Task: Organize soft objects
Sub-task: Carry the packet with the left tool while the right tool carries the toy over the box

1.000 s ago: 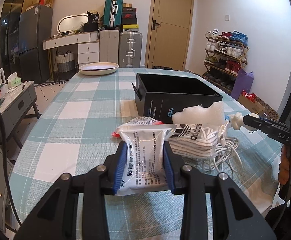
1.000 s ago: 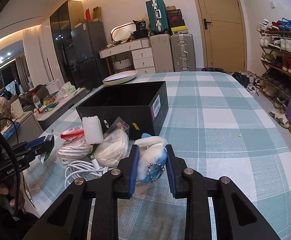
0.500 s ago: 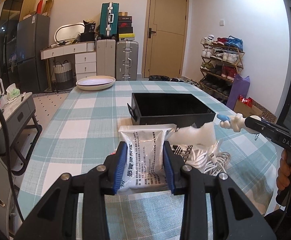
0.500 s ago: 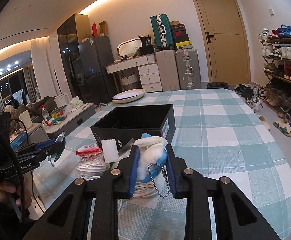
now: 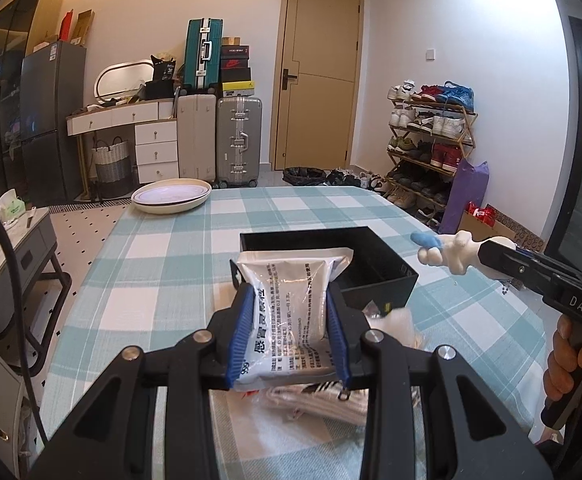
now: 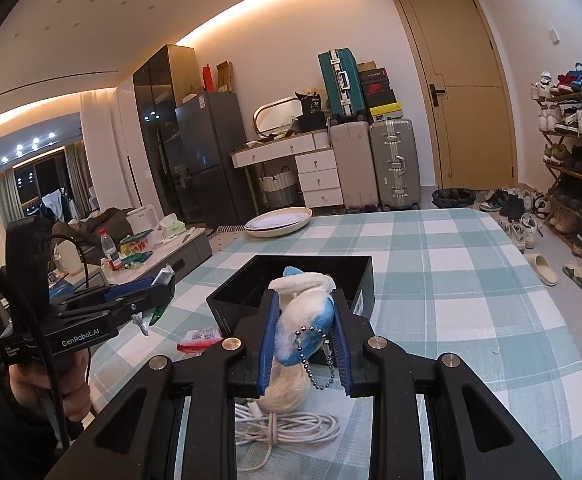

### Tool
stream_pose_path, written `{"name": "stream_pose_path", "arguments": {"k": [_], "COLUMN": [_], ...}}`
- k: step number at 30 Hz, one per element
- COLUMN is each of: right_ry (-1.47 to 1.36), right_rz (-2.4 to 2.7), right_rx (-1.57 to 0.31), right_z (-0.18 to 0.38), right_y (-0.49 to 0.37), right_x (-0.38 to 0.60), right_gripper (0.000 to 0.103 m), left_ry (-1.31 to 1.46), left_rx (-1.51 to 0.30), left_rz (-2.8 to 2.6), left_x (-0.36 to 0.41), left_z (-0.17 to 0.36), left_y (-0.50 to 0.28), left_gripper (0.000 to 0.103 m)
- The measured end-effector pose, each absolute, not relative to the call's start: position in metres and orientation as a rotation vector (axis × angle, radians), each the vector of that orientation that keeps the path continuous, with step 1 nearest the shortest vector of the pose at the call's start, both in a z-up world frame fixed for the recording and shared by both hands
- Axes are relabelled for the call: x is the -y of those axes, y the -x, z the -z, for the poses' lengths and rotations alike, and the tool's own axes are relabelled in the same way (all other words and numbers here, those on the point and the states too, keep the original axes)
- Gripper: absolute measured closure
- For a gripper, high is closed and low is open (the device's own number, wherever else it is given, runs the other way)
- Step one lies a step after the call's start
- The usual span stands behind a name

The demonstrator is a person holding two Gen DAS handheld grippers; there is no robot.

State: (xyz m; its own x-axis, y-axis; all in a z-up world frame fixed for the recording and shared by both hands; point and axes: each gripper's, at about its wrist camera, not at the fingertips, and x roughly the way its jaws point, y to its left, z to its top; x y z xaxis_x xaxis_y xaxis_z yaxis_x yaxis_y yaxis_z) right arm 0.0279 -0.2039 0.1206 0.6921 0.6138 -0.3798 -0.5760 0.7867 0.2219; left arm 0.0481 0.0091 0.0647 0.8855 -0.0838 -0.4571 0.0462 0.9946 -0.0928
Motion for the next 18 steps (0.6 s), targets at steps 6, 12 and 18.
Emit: {"name": "stream_pose_path", "arguments": {"k": [6, 12, 18], "right_ry": [-0.078, -0.077, -0.07], "right_rz": [-0.663, -0.667, -0.671], "right_rx": [-0.455, -0.465, -0.484], "right_z": [-0.127, -0.129, -0.126], "right_y": [-0.042, -0.057, -0.073], "right_x": [0.197, 0.189, 0.178], "right_gripper": [0.078, 0.078, 0.078], "left_ry": [0.088, 0.084, 0.09], "left_rx": [-0.486, -0.49, -0.505], "left_rz": [0.086, 0.088, 0.084], "left_x": [-0.006, -0.002, -0.002], "left_z": [-0.069, -0.072, -0.07], "left_y": [-0.07, -0.092, -0.113], "left_gripper": [0.069, 0.069, 0.069]}}
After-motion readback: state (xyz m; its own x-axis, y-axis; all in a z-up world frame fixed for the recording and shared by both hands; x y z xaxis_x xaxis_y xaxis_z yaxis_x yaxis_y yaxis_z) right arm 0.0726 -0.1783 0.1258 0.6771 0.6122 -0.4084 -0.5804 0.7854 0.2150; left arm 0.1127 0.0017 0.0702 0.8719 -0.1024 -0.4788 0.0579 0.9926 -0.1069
